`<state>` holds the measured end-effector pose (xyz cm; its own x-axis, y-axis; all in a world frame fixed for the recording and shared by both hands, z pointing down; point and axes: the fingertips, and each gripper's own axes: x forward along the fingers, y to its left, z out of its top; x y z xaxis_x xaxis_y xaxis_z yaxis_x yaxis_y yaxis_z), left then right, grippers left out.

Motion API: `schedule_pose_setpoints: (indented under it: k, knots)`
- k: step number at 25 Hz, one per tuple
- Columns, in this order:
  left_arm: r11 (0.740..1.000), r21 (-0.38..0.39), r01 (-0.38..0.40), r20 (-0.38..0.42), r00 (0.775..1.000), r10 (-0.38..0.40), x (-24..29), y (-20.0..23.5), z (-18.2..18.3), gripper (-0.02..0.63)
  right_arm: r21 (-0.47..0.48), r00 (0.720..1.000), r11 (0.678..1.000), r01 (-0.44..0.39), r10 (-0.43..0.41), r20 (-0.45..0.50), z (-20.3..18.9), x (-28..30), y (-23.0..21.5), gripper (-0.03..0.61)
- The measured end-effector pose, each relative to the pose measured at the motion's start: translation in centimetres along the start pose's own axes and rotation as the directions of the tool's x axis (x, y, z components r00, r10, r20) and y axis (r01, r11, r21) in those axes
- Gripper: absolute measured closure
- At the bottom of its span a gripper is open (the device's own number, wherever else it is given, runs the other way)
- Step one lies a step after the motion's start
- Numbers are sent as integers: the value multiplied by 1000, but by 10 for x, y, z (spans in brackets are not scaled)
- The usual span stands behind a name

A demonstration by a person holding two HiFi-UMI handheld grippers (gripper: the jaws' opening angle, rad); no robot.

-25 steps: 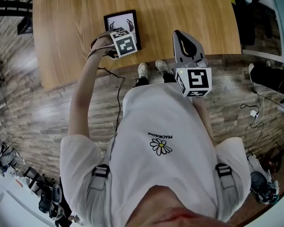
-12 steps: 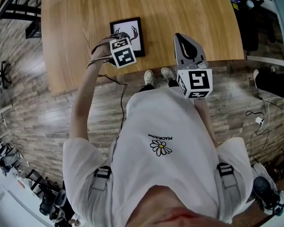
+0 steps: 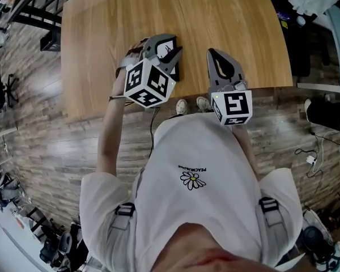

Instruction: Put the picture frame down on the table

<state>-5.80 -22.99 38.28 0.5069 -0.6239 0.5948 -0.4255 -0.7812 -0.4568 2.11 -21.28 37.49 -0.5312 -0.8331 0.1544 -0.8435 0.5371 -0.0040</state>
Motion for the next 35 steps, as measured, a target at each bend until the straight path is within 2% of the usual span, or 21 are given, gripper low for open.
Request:
schedule_pose_setpoints:
  k: [1,2,3,5,6,7,9,10,11,13,15,16,22,27,35]
  knots:
    - [996,-23,-83,46,995,84,-10,9,10,500,-4,1000,1000,-1,1,5,2,0,1,569]
    - [982,-69,-174,89,980,180,-22,19,19,542,-6,1000,1000,-2,2,9,3,1,1,569]
    - [954,-139,-266,128,951,283,-35,30,26,588,-5,1000,1000,-3,3,10,4,1,1,569]
    - [867,-308,-393,176,872,457,-54,42,35,597,-2,1000,1000,-7,7,10,3,1,3,569]
    - [829,-383,-409,190,843,504,-58,43,37,598,0,1000,1000,-12,12,10,3,2,6,569]
    - [802,-445,-398,199,829,522,-58,41,36,598,-1,1000,1000,-17,17,12,3,3,9,569]
    - [764,-554,-331,207,834,511,-49,29,33,598,-6,999,999,-31,31,21,6,3,17,569]
    - [736,-612,-290,208,839,503,-44,21,30,598,-10,999,999,-37,37,25,7,2,19,569]
    - [698,-670,-253,208,838,504,-41,13,26,598,-14,999,999,-41,42,27,8,1,21,569]
    - [602,-769,-214,191,822,536,-40,1,14,598,-19,999,999,-47,47,27,9,0,23,569]
    - [513,-828,-228,141,800,583,-42,-6,-2,598,-23,999,999,-44,45,28,10,-1,21,569]
    - [485,-838,-248,112,793,599,-42,-7,-10,598,-27,999,999,-40,41,28,10,-2,19,569]
    - [428,-842,-327,18,778,628,-44,-3,-39,599,-19,1000,1000,-17,17,26,8,-6,12,569]
    - [448,-815,-366,10,766,643,-50,-1,-40,600,-8,999,1000,-19,19,32,8,-5,11,569]
    - [449,-812,-373,5,764,645,-51,-3,-45,600,-4,999,1000,-23,24,24,7,-2,13,569]
